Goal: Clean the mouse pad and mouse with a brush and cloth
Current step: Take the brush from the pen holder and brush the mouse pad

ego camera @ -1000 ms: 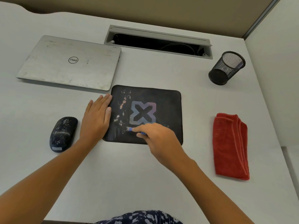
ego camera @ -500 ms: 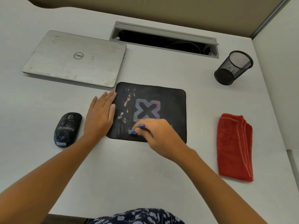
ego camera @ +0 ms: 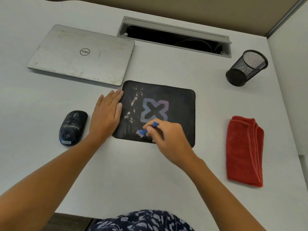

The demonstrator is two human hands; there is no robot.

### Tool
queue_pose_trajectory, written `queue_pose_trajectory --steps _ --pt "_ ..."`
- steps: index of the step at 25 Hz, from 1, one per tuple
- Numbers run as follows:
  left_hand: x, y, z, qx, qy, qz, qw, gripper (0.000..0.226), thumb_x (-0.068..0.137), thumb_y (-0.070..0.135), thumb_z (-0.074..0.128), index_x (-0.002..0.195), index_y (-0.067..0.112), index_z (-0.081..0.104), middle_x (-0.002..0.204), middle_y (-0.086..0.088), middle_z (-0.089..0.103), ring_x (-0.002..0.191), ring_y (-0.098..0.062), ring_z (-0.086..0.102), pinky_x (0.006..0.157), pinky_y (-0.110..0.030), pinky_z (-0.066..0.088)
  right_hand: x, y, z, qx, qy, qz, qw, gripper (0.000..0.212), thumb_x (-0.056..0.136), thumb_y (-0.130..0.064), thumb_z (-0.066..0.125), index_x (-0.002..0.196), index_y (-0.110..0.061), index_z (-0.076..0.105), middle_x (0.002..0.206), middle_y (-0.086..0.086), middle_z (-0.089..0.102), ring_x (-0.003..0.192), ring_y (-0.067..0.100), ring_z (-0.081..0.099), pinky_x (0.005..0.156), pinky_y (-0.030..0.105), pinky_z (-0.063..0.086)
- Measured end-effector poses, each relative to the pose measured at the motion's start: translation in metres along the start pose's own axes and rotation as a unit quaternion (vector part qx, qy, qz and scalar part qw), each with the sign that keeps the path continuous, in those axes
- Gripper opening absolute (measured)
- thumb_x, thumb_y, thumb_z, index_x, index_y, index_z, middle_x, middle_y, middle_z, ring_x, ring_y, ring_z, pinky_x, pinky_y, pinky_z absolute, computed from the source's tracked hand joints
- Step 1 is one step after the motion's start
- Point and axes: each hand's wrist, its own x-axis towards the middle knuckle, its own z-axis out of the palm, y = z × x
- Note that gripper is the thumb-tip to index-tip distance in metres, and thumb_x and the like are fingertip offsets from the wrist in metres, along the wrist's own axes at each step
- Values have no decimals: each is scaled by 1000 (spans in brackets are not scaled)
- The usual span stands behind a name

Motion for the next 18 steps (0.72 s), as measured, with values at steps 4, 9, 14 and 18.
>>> queue_pose_trajectory --steps 4,9,14,18 --pt "0 1 0 -5 7 2 1000 50 102 30 23 148 17 36 153 1 38 144 -16 27 121 -39 12 -21 27 -14 -8 67 116 991 19 95 -19 53 89 -8 67 75 -3 65 60 3 57 58 7 41" --pt "-1 1 0 -6 9 -1 1000 49 102 29 24 148 17 36 153 0 37 144 -16 27 121 -38 12 -56 43 -41 -184 254 202 928 18 95 -20 52 90 -11 66 68 2 64 55 13 55 52 17 42" --pt "-1 2 -1 -4 10 1 1000 49 102 29 24 148 17 36 153 0 38 144 -17 28 121 -38 12 -27 -11 20 42 116 69 990 23 98 -22 48 107 -13 67 88 -4 67 73 -1 59 66 9 47" --pt "-1 1 0 -6 7 -1 1000 49 102 30 23 148 18 35 153 0 37 144 -16 27 121 -39 12 -28 3 11 -55 115 193 973 25 99 -27 46 94 -9 63 81 6 66 67 13 58 57 24 46"
